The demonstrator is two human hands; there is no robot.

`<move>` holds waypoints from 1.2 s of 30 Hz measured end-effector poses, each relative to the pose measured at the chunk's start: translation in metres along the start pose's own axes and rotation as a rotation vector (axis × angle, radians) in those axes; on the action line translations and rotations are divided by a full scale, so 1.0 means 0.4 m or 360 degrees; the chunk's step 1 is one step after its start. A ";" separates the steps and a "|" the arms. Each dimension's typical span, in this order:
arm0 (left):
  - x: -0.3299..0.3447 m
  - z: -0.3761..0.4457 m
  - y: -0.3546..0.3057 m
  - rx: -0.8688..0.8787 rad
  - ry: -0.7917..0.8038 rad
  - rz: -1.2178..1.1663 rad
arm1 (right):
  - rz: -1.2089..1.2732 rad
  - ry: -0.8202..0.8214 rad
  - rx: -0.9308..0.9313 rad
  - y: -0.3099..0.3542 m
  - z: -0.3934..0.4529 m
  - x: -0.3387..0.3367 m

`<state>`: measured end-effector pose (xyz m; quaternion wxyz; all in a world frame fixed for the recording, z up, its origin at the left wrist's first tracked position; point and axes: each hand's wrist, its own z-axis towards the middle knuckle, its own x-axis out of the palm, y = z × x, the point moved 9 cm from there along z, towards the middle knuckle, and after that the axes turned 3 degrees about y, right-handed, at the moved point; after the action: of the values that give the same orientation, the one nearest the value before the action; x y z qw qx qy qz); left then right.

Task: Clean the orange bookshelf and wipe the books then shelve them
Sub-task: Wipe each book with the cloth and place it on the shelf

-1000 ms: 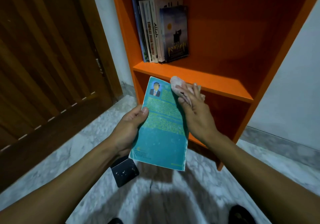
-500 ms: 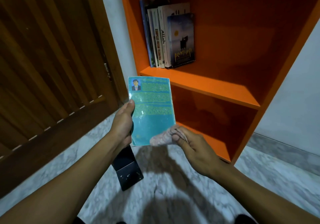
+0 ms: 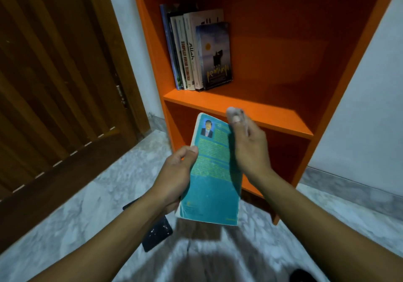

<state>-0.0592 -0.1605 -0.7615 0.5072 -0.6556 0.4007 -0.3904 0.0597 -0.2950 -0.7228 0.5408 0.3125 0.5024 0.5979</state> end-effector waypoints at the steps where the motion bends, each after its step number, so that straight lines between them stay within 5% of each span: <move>1: 0.024 -0.001 -0.001 0.0011 0.0021 -0.0024 | -0.0194 0.0072 -0.0107 0.006 -0.006 0.028; 11: -0.049 0.084 0.044 -0.0130 -0.0269 -0.0708 | -0.0672 0.0760 -0.0666 0.009 -0.203 0.194; 19: -0.171 0.085 0.072 -0.0273 -0.0491 -0.1013 | -0.0274 0.1005 -0.0619 0.002 -0.288 0.191; 24: -0.231 0.071 0.042 -0.0098 -0.0603 -0.0965 | -0.0255 0.1028 -0.0331 -0.071 -0.276 0.172; 27: -0.244 0.069 0.031 -0.0089 -0.0573 -0.0870 | -0.0257 0.0763 0.0008 -0.154 -0.235 0.123; 31: -0.216 0.067 0.018 -0.0106 -0.0391 -0.0680 | 0.0238 0.0618 0.0588 -0.211 -0.184 0.084; 36: -0.179 0.070 0.031 -0.0170 -0.0233 -0.0394 | 0.0462 0.0871 0.0538 -0.162 -0.176 0.109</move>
<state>-0.0618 -0.0866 -0.7864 0.4475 -0.7528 0.2988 -0.3792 0.0070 -0.2776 -0.8121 0.2360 0.2940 0.6710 0.6385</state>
